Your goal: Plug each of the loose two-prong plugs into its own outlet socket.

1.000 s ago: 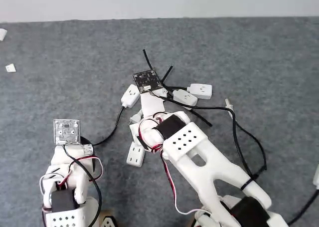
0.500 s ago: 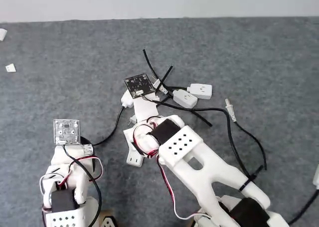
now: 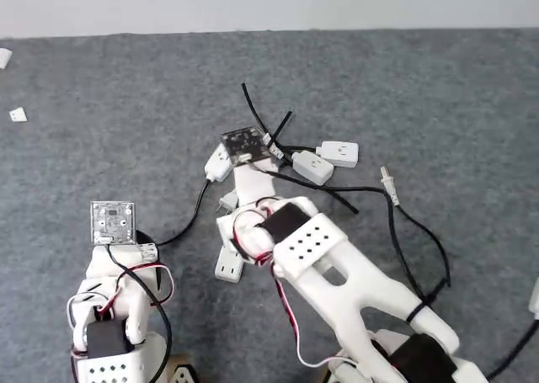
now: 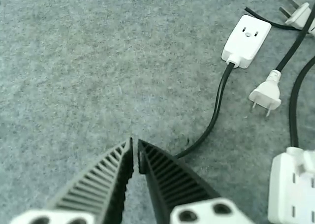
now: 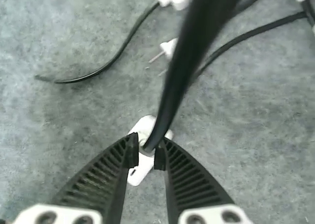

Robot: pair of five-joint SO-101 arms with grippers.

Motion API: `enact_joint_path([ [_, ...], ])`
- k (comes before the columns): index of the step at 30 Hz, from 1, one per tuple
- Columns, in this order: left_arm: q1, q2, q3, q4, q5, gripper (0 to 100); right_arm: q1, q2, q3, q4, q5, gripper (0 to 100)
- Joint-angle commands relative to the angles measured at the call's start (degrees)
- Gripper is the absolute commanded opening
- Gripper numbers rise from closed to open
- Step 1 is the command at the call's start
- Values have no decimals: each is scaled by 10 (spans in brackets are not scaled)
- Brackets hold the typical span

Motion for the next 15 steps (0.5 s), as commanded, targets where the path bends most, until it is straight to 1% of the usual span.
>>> enact_joint_path([
  [1,-4,-4,-7,-11,4,13,22,-24,0,-7,-1,9],
  [9,-4,-4,-7,-11,4,13,-2,-24,2,-7,-1,9],
  [15,-3,-4,-7,-11,4,13,5,-31,-5,-7,-1,9],
])
